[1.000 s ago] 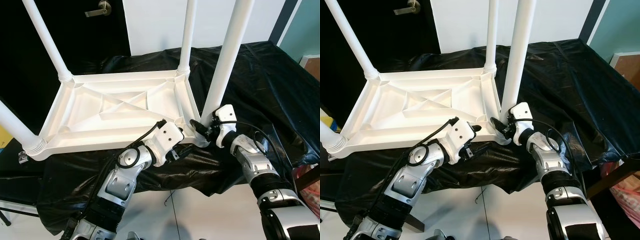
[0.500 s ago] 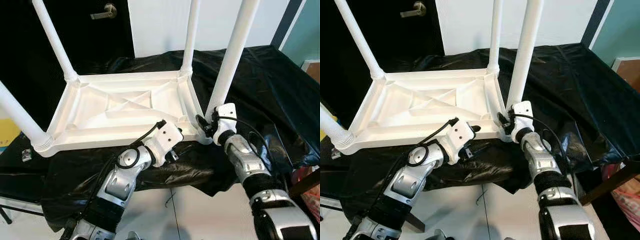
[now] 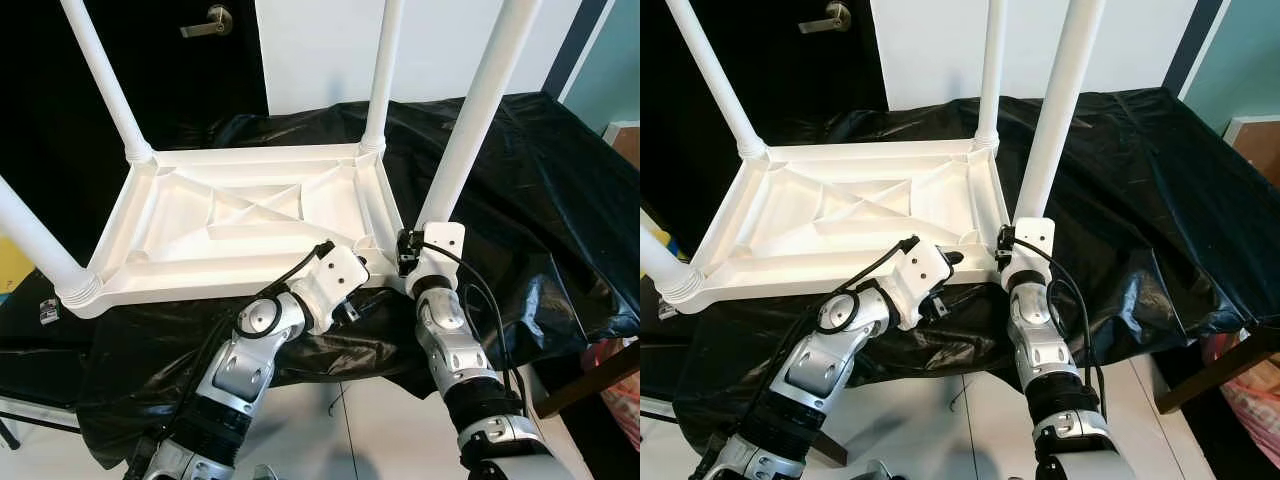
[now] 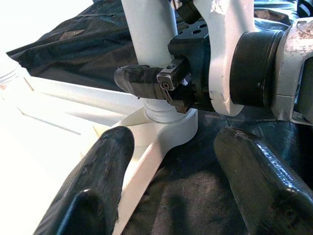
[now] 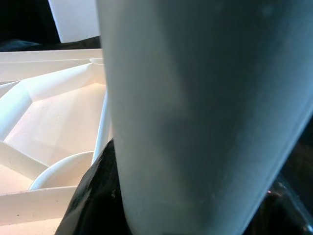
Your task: Building children table
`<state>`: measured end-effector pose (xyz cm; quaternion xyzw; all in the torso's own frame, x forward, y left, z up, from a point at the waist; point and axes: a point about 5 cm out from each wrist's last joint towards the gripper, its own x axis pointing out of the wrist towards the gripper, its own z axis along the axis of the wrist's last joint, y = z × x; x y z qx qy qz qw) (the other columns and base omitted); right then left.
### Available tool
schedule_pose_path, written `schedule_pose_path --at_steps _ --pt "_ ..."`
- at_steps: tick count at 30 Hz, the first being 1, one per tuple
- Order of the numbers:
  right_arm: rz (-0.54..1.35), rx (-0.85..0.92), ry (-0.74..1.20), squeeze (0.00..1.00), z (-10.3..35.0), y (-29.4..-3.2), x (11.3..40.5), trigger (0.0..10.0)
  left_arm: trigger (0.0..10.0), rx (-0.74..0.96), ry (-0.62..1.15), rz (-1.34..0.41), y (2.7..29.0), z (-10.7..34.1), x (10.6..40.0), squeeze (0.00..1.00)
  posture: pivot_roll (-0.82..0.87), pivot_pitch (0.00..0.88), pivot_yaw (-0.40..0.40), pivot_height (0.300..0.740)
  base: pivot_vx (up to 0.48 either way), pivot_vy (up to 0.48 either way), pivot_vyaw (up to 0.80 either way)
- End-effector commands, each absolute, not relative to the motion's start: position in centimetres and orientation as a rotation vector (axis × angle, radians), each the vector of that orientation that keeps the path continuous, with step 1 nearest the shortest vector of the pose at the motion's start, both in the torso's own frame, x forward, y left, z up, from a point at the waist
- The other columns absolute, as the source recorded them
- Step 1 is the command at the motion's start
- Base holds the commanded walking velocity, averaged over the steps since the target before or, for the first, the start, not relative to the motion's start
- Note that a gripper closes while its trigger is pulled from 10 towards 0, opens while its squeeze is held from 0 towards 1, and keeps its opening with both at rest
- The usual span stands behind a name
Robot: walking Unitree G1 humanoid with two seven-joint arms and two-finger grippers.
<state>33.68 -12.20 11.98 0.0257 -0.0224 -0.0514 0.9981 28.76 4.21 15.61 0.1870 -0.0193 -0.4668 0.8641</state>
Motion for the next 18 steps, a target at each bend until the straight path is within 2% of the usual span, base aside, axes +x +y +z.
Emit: schedule_pose_path --at_steps 1,7,8,9,10,13,18 --pt "-0.134 0.053 0.077 0.0 9.4 -12.5 32.8 10.0 10.0 0.399 -0.039 -0.896 4.4 15.1 28.9 0.0 -0.02 0.038 0.006 0.74 0.0 0.0 0.0" --pt "-0.136 0.027 0.071 0.0 9.5 -12.5 32.6 10.0 10.0 0.397 -0.036 -0.893 4.5 15.1 29.0 0.0 -0.02 0.04 0.003 0.74 0.0 0.0 0.0" --pt "-0.124 0.019 0.063 0.52 9.6 -12.3 32.6 10.0 10.0 0.395 -0.035 -0.89 4.5 15.0 29.0 0.0 -0.02 0.043 -0.001 0.74 0.0 0.0 0.0" --pt "-0.124 0.019 0.063 0.52 9.6 -12.3 32.6 10.0 10.0 0.395 -0.035 -0.89 4.5 15.0 29.0 0.0 -0.02 0.043 -0.001 0.74 0.0 0.0 0.0" --pt "-0.104 0.014 0.052 1.0 9.8 -12.1 32.6 10.0 10.0 0.395 -0.033 -0.888 4.5 15.0 29.0 0.0 -0.02 0.044 -0.002 0.74 0.0 0.0 0.0" --pt "-0.104 0.014 0.052 1.0 9.8 -12.1 32.6 10.0 10.0 0.395 -0.033 -0.888 4.5 15.0 29.0 0.0 -0.02 0.044 -0.002 0.74 0.0 0.0 0.0" --pt "0.016 0.014 -0.022 1.0 10.9 -13.1 32.6 10.0 10.0 0.388 -0.04 -0.883 4.4 15.2 29.1 0.0 -0.02 0.046 -0.003 0.74 0.0 0.0 0.0"
